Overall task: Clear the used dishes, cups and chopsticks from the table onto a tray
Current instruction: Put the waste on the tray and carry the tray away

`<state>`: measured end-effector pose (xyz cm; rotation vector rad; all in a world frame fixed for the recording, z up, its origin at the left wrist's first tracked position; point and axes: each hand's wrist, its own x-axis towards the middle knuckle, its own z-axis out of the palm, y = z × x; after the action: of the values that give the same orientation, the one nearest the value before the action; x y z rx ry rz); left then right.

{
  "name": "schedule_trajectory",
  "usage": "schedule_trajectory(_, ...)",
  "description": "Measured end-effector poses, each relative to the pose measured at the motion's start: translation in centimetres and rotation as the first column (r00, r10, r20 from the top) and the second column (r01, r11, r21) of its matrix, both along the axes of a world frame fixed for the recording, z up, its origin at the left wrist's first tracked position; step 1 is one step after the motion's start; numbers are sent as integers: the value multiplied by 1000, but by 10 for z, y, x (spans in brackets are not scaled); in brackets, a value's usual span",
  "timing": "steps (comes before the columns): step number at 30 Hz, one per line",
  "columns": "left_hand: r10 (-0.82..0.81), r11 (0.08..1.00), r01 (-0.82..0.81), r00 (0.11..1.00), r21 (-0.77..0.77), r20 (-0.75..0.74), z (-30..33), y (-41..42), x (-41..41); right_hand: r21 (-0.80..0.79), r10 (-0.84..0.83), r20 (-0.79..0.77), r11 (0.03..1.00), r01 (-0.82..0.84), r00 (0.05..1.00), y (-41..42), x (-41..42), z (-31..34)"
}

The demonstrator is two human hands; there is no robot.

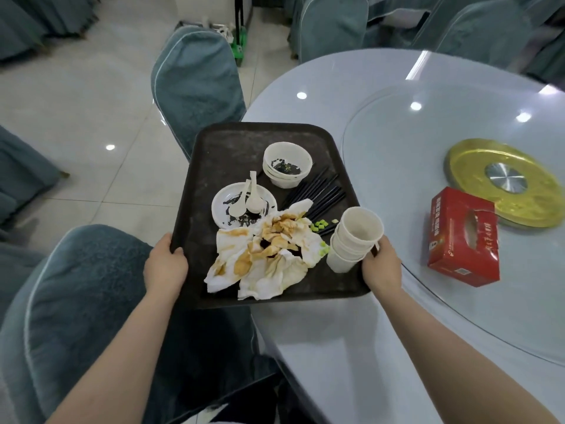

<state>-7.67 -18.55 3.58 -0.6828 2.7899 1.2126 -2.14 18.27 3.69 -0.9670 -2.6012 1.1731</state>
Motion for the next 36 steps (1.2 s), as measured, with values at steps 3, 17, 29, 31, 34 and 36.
schedule_trajectory(3, 5, 999, -6, 1000, -41, -24, 12, 0, 8, -10, -13, -12, 1000, 13, 1000, 1, 7, 10)
schedule_trajectory(17, 130, 990, -113, 960, 80, -248, 104, -2, 100, 5, 131, -257, 991, -135, 958, 15, 48, 112)
schedule_trajectory(29, 400, 916, -342, 828, 210, -393, 161, -62, 227, 79, 387, -328, 920, -383, 862, -48, 88, 182)
schedule_trajectory(31, 430, 901, -362, 816, 237, -387, 160, -78, 252, 96, 427, -327, 903, -420, 843, -70, 90, 187)
schedule_trajectory(34, 513, 858, -451, 776, 246, -366, 162, -112, 298, 91, 507, -328, 857, -508, 797, -119, 94, 190)
schedule_trajectory(36, 556, 831, -511, 742, 220, -375, 163, -134, 326, 94, 561, -329, 820, -565, 759, -154, 98, 193)
